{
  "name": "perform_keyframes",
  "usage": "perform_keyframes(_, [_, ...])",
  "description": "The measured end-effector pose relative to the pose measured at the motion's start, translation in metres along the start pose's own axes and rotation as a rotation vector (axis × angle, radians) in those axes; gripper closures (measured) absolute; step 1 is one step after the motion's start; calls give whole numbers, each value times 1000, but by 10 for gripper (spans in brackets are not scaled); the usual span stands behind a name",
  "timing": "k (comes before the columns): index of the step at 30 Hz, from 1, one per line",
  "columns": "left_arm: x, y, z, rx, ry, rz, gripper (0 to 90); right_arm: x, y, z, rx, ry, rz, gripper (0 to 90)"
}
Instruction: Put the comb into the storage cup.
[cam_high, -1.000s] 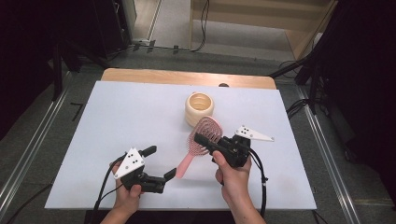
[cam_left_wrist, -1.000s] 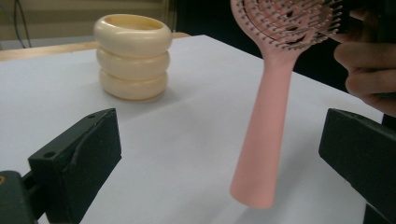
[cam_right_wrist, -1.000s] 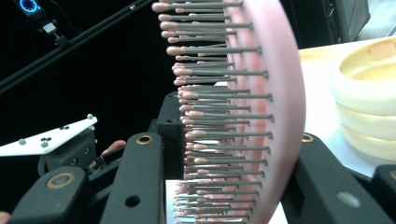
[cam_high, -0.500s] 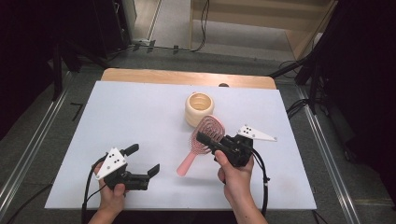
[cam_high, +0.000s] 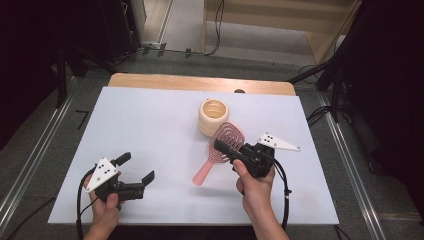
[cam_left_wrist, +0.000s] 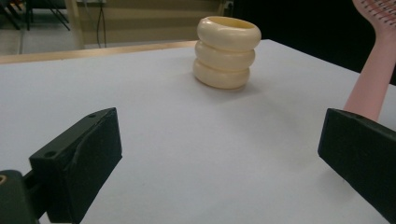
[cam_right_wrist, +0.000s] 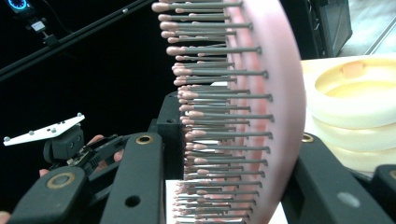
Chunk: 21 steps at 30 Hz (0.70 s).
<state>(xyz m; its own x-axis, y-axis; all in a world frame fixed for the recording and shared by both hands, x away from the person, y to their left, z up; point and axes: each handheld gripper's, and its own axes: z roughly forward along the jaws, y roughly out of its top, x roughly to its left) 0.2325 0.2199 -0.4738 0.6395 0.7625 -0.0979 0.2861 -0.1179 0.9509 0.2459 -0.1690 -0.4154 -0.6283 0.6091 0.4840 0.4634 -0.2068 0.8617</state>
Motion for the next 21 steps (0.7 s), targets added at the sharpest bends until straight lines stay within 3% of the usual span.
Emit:
perform_keyframes(7, [13,-7,-5,10,55,8,0,-3,1,-2,-6,-9,-11,621])
perform_keyframes(14, [28,-8,-15,-17,64,-31,0,-6,3,-2,-6,-26,-26,621])
perform_keyframes(21, [43,-10,-26,-15,96,-26,0,-13,7,-6,-11,-47,-35,621])
